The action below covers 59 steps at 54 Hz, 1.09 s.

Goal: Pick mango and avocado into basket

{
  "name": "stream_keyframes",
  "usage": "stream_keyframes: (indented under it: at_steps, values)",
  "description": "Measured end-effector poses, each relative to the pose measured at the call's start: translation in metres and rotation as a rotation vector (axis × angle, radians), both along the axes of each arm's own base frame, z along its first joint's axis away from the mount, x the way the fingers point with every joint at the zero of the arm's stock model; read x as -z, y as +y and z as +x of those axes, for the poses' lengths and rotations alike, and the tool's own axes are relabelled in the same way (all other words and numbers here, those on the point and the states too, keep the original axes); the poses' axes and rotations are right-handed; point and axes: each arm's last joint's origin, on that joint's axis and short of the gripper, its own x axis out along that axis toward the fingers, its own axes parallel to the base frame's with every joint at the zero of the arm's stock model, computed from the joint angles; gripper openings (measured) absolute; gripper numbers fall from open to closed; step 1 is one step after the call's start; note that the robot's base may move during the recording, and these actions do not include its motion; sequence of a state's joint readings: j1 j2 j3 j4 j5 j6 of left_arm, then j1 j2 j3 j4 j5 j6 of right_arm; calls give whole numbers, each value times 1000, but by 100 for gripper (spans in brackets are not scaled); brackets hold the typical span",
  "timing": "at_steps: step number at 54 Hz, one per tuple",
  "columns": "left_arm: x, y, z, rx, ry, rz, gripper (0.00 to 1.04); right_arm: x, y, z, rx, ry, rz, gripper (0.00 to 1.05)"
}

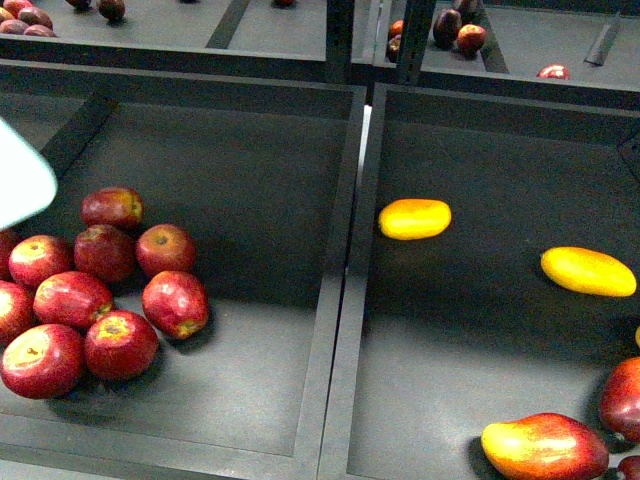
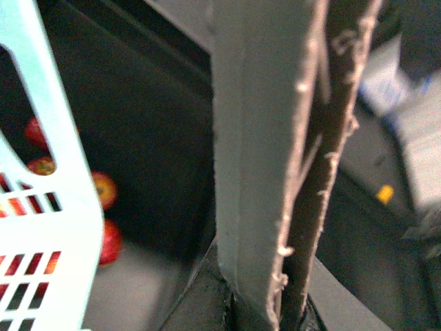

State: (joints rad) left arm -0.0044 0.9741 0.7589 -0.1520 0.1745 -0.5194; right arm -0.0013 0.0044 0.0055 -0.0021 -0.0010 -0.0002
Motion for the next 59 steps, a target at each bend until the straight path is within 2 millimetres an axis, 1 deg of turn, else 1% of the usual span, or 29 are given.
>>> stream_keyframes:
  at_steps: [2,4,8,9,10,12,16,20,25,30,34,39,52,59]
  values:
    - [10,-10,13,110,38,84,11,0,0,0,0,0,0,97]
    - [16,-18,22,182,61,99,11,0,0,0,-1,0,0,97]
    - [25,-37,37,316,94,42,11,0,0,0,0,0,0,97]
    - [28,-45,41,368,102,18,11,0,0,0,0,0,0,97]
    - [29,-48,43,385,105,12,11,0,0,0,0,0,0,97]
    - [32,-61,47,456,119,-15,11,0,0,0,0,0,0,97]
    - [35,-80,53,568,127,-46,11,0,0,0,0,0,0,97]
    - [39,-110,59,735,134,-84,11,0,0,0,-1,0,0,97]
    - [43,-133,60,856,141,-97,11,0,0,0,0,0,0,97]
    - [45,-148,61,932,137,-117,11,0,0,0,0,0,0,97]
    - [46,-156,63,946,132,-138,11,0,0,0,-1,0,0,97]
    - [46,-157,65,943,128,-147,11,0,0,0,0,0,0,97]
    - [42,-144,65,878,119,-156,11,0,0,0,0,0,0,97]
    - [40,-141,65,862,112,-153,11,0,0,0,0,0,0,97]
